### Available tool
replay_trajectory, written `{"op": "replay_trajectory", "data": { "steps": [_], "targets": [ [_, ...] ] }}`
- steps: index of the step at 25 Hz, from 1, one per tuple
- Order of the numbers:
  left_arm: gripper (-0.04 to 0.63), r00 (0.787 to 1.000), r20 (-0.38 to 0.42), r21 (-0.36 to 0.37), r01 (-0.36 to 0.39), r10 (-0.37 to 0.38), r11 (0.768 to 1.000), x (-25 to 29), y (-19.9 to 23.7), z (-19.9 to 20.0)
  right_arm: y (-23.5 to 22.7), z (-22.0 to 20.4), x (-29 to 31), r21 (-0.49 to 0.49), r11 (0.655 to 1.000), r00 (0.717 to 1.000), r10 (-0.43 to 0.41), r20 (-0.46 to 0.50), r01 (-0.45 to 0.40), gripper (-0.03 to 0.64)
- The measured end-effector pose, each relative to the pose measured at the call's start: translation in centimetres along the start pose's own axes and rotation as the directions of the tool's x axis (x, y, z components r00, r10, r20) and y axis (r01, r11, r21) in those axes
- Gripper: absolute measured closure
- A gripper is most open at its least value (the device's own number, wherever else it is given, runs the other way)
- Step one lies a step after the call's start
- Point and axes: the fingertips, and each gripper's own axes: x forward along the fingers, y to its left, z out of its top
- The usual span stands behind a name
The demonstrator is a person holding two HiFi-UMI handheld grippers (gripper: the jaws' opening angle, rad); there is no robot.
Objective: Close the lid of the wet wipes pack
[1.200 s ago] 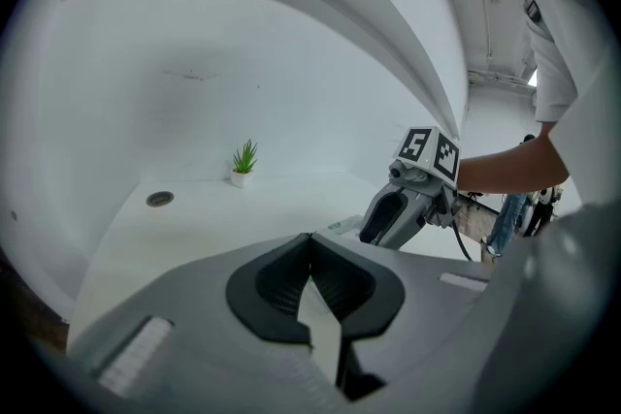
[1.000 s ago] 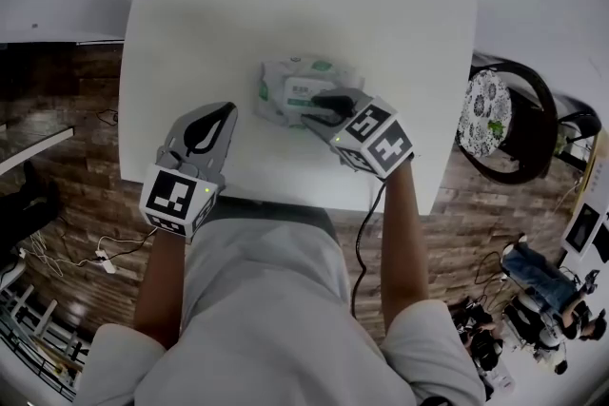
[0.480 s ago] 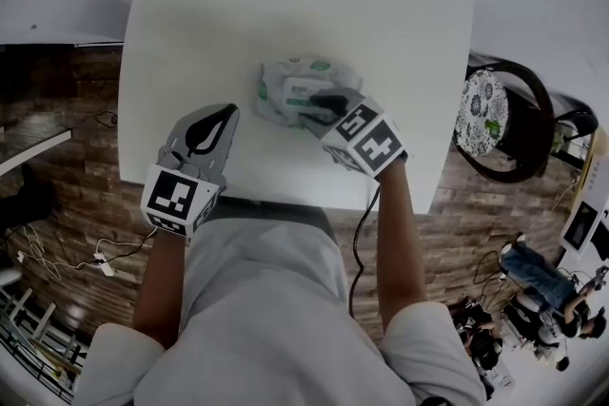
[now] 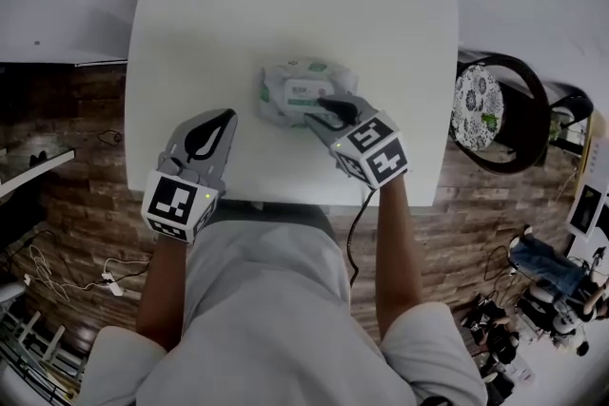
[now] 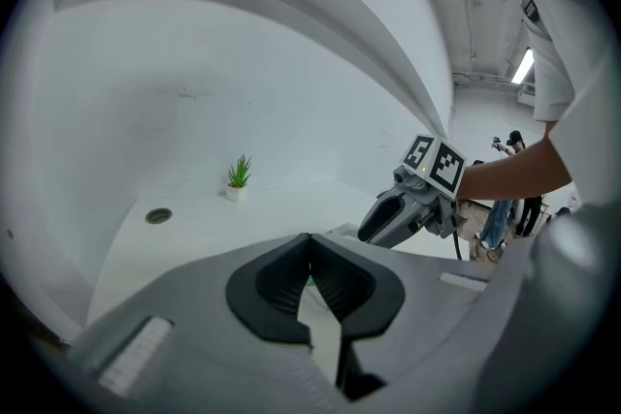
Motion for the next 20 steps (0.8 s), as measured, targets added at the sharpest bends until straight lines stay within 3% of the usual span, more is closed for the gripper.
{"op": "replay_trajectory", "data": {
  "steps": [5, 9, 15, 20],
  "targets": [
    [0.595, 0.998, 0.045, 0.037, 0.043, -0.045, 0.998, -1.7, -0.3, 1.4, 1.1, 1.1, -2.8, 0.073, 0.992, 0.986, -0.116, 0.120, 0.108, 0.486],
    [0.595, 0.993, 0.079, 0.067, 0.081, -0.086, 0.994, -3.9, -0.9, 2.5, 3.0, 1.5, -5.4, 0.111, 0.969, 0.952, -0.239, 0.193, 0.221, 0.497],
    [0.595, 0.981, 0.133, 0.089, 0.129, -0.140, 0.988, -7.3, -1.4, 3.5, 5.7, 2.1, -9.7, 0.180, 0.910, 0.862, -0.412, 0.295, 0.373, 0.511],
    [0.595, 0.974, 0.171, 0.104, 0.129, -0.145, 0.986, -10.6, -1.5, 4.3, 8.3, 2.8, -12.9, 0.244, 0.862, 0.778, -0.507, 0.371, 0.445, 0.543]
  ]
}}
